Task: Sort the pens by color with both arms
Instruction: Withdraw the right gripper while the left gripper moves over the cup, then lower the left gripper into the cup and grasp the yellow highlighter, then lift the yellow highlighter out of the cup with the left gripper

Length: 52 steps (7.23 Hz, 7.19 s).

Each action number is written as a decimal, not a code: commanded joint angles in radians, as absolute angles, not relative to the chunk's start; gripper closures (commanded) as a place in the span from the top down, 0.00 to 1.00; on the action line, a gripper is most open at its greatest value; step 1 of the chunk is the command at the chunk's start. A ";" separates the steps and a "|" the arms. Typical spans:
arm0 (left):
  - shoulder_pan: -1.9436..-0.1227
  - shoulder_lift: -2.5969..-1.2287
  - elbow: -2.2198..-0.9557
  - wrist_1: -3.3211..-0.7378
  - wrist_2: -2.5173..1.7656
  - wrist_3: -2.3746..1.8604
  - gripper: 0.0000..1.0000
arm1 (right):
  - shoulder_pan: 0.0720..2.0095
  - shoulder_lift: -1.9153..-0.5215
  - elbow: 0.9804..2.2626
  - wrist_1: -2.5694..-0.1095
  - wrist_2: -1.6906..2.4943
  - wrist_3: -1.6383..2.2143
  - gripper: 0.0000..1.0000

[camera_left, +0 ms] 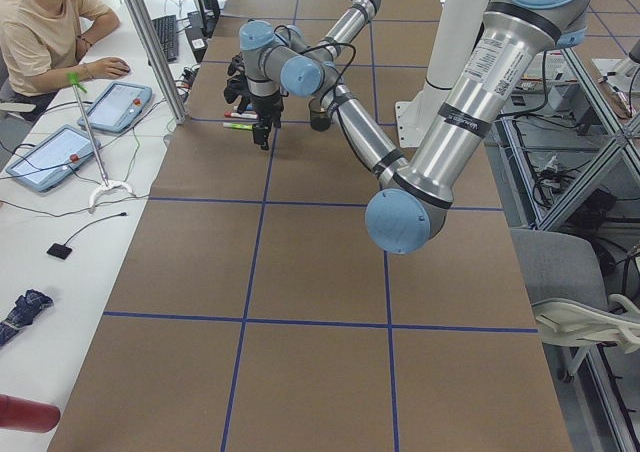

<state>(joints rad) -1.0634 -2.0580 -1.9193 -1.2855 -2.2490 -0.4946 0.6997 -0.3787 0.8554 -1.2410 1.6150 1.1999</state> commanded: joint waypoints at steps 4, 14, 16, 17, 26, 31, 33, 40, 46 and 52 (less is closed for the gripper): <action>-0.886 -2.138 -1.917 -1.378 -2.183 -0.584 0.98 | 0.934 -0.626 1.178 -1.427 2.020 0.881 0.99; -0.680 -2.496 -1.671 -1.060 -2.016 -0.275 0.97 | 1.195 -0.963 1.402 -1.540 2.250 0.433 0.99; -0.600 -2.554 -1.576 -1.055 -1.924 -0.258 0.97 | 1.200 -0.969 1.401 -1.540 2.250 0.425 0.99; -0.597 -2.656 -1.454 -1.008 -1.925 -0.229 0.95 | 1.200 -0.968 1.402 -1.540 2.250 0.425 0.99; -0.514 -2.773 -1.235 -0.927 -1.931 -0.222 0.86 | 1.197 -0.969 1.394 -1.539 2.247 0.425 0.99; -0.512 -2.761 -1.235 -0.922 -1.931 -0.225 0.73 | 1.195 -0.966 1.394 -1.537 2.246 0.425 0.99; -0.512 -2.752 -1.236 -0.922 -1.930 -0.225 0.72 | 1.195 -0.963 1.393 -1.537 2.246 0.426 0.99; -0.511 -2.747 -1.233 -0.925 -1.930 -0.227 0.58 | 1.195 -0.962 1.393 -1.535 2.246 0.426 0.99; -0.502 -2.752 -1.226 -0.930 -1.927 -0.227 0.47 | 1.197 -0.962 1.393 -1.537 2.244 0.426 0.99; -0.506 -2.760 -1.264 -0.911 -1.927 -0.225 0.00 | 1.197 -0.960 1.393 -1.537 2.244 0.426 1.00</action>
